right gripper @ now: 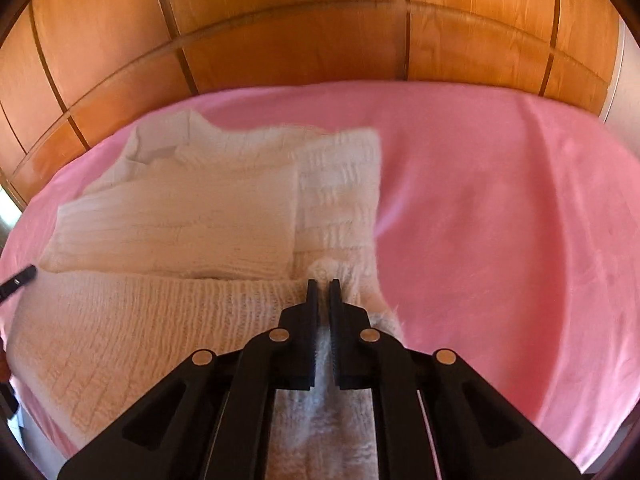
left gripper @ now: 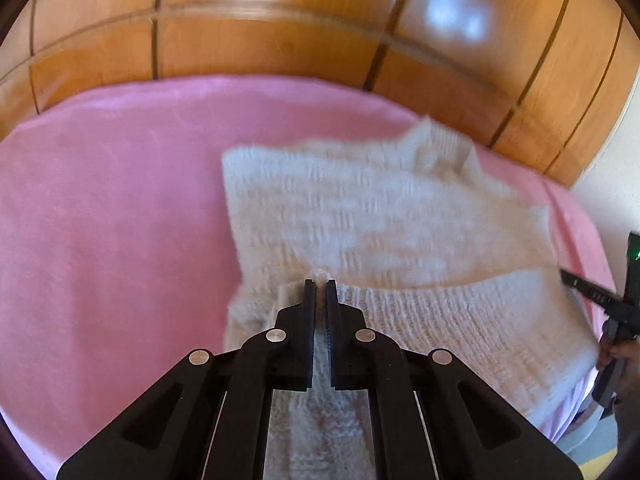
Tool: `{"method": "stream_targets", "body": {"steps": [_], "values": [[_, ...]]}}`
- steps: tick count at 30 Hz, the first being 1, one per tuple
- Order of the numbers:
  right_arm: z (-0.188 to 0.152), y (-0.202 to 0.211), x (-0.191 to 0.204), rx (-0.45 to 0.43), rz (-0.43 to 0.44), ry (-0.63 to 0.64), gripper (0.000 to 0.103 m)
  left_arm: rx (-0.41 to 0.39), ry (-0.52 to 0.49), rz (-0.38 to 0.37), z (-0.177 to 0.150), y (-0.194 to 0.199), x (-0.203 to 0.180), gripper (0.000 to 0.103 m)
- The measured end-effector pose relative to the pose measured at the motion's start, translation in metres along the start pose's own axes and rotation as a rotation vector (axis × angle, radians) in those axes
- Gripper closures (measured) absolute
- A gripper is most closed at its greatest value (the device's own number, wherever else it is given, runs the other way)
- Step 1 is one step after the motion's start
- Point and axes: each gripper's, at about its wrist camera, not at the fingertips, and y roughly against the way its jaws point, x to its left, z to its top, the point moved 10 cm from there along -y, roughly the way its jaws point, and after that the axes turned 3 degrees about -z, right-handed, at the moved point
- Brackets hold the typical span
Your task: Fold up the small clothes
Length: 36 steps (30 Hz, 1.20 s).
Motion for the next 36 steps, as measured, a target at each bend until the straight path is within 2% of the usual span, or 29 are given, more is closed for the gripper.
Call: {"method": "stream_targets", "body": {"steps": [1, 3, 4, 6, 7, 8, 9, 12, 14, 17, 18, 20, 21, 22, 23, 24, 28, 31, 36], "values": [[0.000, 0.004, 0.001, -0.004, 0.012, 0.004, 0.094, 0.010, 0.000, -0.003, -0.003, 0.000, 0.000, 0.098], [-0.002, 0.011, 0.001, -0.006, 0.039, 0.001, 0.081, 0.008, 0.025, -0.033, -0.006, 0.007, 0.003, 0.089], [-0.002, 0.014, 0.000, -0.009, 0.049, -0.001, 0.073, 0.000, 0.045, -0.045, -0.006, 0.012, 0.007, 0.089], [-0.006, 0.025, 0.000, -0.013, 0.073, -0.001, 0.067, -0.018, 0.091, -0.055, -0.006, 0.025, 0.019, 0.086], [-0.008, 0.030, -0.001, -0.015, 0.080, -0.001, 0.060, -0.026, 0.109, -0.057, -0.007, 0.031, 0.025, 0.080], [-0.011, 0.033, -0.001, -0.018, 0.086, 0.000, 0.054, -0.040, 0.134, -0.066, -0.008, 0.040, 0.032, 0.066], [-0.013, 0.036, 0.000, -0.015, 0.099, 0.000, 0.054, -0.052, 0.159, -0.084, -0.009, 0.048, 0.039, 0.055], [-0.026, 0.039, 0.001, 0.009, 0.116, -0.003, 0.054, -0.051, 0.219, -0.178, -0.017, 0.060, 0.046, 0.053], [-0.035, 0.035, -0.001, 0.028, 0.106, 0.002, 0.054, -0.047, 0.207, -0.213, -0.024, 0.063, 0.041, 0.053], [-0.044, 0.030, -0.003, 0.047, 0.108, -0.012, 0.057, -0.022, 0.153, -0.221, -0.032, 0.059, 0.027, 0.053], [-0.044, 0.030, -0.004, 0.046, 0.108, -0.012, 0.060, -0.008, 0.135, -0.219, -0.036, 0.055, 0.022, 0.053], [-0.044, 0.030, -0.003, 0.048, 0.101, 0.003, 0.076, 0.021, 0.095, -0.209, -0.041, 0.044, 0.011, 0.055], [-0.044, 0.030, -0.002, 0.052, 0.100, 0.009, 0.079, 0.038, 0.069, -0.206, -0.044, 0.038, 0.006, 0.070], [-0.044, 0.029, -0.002, 0.056, 0.090, 0.019, 0.088, 0.054, 0.041, -0.202, -0.047, 0.034, 0.003, 0.079], [-0.044, 0.029, -0.002, 0.057, 0.076, 0.031, 0.095, 0.060, 0.011, -0.174, -0.049, 0.030, 0.000, 0.093], [-0.044, 0.029, -0.002, 0.056, 0.073, 0.035, 0.096, 0.057, -0.003, -0.150, -0.050, 0.029, 0.001, 0.095], [-0.042, 0.044, -0.004, 0.028, 0.058, 0.049, 0.097, -0.006, 0.008, -0.125, -0.042, 0.044, 0.004, 0.097], [-0.035, 0.066, -0.001, -0.014, 0.074, 0.055, 0.098, -0.073, 0.009, -0.139, -0.033, 0.071, 0.002, 0.097], [-0.001, 0.116, 0.010, -0.134, 0.099, 0.090, 0.098, -0.181, -0.004, -0.175, -0.006, 0.115, -0.009, 0.098]]}}
